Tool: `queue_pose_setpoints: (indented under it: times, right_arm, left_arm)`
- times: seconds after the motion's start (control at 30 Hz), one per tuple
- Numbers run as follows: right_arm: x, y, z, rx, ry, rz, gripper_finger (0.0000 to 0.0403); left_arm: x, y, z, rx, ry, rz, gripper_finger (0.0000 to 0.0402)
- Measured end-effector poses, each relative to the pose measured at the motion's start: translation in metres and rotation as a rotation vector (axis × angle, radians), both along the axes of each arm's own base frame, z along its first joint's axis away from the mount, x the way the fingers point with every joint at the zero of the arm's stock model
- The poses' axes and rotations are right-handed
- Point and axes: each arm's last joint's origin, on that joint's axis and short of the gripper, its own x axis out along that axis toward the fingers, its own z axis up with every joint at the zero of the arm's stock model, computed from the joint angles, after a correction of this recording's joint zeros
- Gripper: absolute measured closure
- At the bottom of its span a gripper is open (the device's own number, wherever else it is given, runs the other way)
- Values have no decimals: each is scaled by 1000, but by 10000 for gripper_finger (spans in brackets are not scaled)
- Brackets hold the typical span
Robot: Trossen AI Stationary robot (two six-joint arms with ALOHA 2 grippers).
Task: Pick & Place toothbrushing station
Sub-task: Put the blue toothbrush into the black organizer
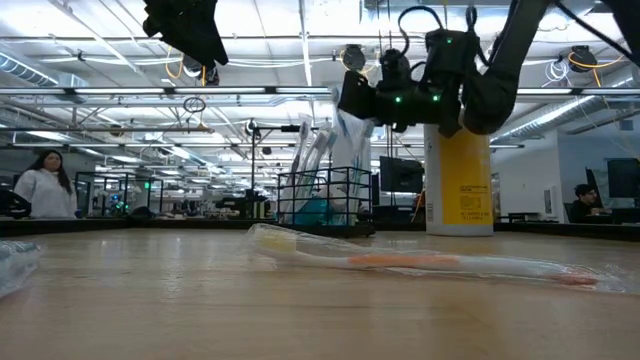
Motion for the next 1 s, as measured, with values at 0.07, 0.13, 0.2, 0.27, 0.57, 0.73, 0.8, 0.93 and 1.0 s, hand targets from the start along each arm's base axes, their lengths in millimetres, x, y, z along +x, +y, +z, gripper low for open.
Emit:
queue_pose_setpoints:
  times: [0.07, 0.13, 0.2, 0.27, 0.57, 0.73, 0.8, 0.93, 1.0]
  right_arm:
    - [0, 0, -2, -24, -32, -5, 403]
    - [0, 0, -3, -34, -39, -8, 403]
    - [2, 1, -7, -27, -22, -4, 403]
    - [3, 4, -9, -30, -10, 0, 403]
    - [-3, 29, -21, -40, 58, -113, 403]
    - [-10, 33, -29, -19, 70, -105, 403]
    - [-11, 33, -30, -6, 64, -102, 403]
    - [-13, 28, -28, -26, 77, -118, 403]
    - [-14, 26, -26, -43, 86, -130, 403]
  left_arm:
    - [0, 0, 0, -1, 0, -1, 185]
    - [0, 0, 0, -2, 0, -1, 186]
    - [0, 0, 0, -2, 0, -1, 185]
    - [0, 0, 0, -1, 1, -2, 186]
    - [0, 0, 0, -1, 4, -5, 186]
    - [0, 0, 0, 0, 5, -6, 186]
    - [0, 0, 0, 0, 5, -7, 186]
    - [0, 0, 0, 0, 5, -6, 186]
    - [0, 0, 0, 0, 4, -6, 186]
